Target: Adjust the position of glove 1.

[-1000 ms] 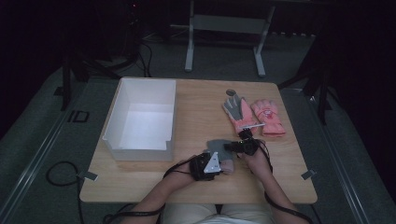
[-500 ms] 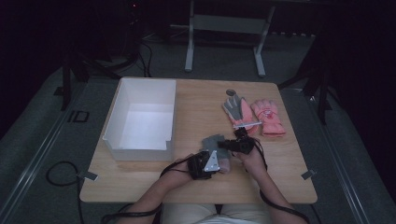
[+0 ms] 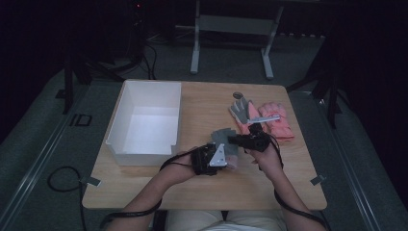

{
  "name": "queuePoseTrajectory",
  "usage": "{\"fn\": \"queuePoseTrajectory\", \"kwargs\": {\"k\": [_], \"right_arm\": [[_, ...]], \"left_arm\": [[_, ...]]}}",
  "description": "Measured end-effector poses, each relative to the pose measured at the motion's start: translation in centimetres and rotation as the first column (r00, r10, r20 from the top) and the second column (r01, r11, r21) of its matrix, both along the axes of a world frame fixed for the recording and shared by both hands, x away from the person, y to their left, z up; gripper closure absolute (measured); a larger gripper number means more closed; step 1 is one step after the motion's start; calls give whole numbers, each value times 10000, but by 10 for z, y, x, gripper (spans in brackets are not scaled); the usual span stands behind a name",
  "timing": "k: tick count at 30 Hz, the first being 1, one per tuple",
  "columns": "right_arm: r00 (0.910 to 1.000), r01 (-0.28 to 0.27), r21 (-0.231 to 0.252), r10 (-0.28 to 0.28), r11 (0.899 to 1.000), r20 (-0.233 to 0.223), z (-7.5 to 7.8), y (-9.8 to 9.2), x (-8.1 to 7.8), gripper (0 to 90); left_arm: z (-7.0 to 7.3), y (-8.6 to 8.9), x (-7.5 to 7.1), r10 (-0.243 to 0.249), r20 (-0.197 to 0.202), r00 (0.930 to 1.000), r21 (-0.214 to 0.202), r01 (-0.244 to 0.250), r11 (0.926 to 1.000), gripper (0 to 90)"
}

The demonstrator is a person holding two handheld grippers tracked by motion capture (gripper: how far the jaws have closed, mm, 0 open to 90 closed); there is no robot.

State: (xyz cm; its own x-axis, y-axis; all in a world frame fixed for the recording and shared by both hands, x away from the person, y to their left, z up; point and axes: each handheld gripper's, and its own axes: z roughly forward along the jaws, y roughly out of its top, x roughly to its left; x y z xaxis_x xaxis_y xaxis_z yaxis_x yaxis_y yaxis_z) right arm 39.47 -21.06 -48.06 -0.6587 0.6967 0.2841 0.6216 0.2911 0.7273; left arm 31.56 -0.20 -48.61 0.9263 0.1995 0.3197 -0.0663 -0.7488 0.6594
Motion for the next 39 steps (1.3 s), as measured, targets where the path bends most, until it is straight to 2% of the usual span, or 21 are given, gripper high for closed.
{"fn": "queuePoseTrajectory", "kwargs": {"k": [8, 10, 11, 12, 16, 17, 20, 27, 29, 31, 32, 35, 38, 39], "right_arm": [[9987, -48, 139, 41, 9999, 511, 21, 3, -1, 745], [9983, -113, 249, 99, 9996, 570, 28, 4, 0, 745], [9982, -136, 467, 108, 9988, 594, 36, 6, 0, 746], [9982, -136, 467, 108, 9988, 594, 36, 6, 0, 746], [9940, -418, 304, 384, 9987, 1028, 56, 20, 3, 746], [9940, -418, 304, 384, 9987, 1028, 56, 20, 3, 746], [9908, -528, 300, 486, 9982, 1267, 69, 31, 7, 746], [9894, -644, 294, 600, 9975, 1319, 80, 50, 15, 747], [9868, -767, 149, 738, 9969, 1445, 85, 63, 17, 747], [9860, -827, 143, 797, 9965, 1468, 86, 67, 18, 747], [9840, -904, 98, 878, 9959, 1553, 89, 76, 19, 747], [9818, -1028, 59, 1005, 9947, 1613, 92, 85, 20, 747], [9783, -1181, -53, 1173, 9930, 1709, 97, 105, 25, 746], [9783, -1181, -53, 1173, 9930, 1709, 97, 105, 25, 746]], "left_arm": [[29, 5, 2, -147, 333, 9993, 134, 143, 9998, 694], [36, 10, 4, -254, 386, 9989, 153, 248, 9996, 694], [40, 13, 5, -284, 364, 9989, 80, 282, 9996, 694], [44, 16, 6, -321, 323, 9990, 47, 319, 9995, 694], [60, 27, 9, -352, 396, 9986, 186, 345, 9992, 694], [64, 29, 10, -314, 437, 9986, 224, 305, 9993, 694], [74, 36, 11, -280, 691, 9972, 413, 252, 9988, 693], [86, 56, 18, -158, 831, 9964, 699, 99, 9975, 691], [89, 62, 18, -99, 914, 9958, 856, 20, 9963, 691], [91, 68, 17, -38, 988, 9951, 1002, -61, 9949, 691], [93, 72, 17, 6, 1002, 9950, 1024, -109, 9947, 691], [97, 84, 18, 121, 937, 9955, 1026, -218, 9945, 691], [100, 97, 19, 203, 1123, 9935, 1180, -336, 9924, 689], [101, 101, 20, 216, 1140, 9933, 1208, -355, 9920, 689]]}}
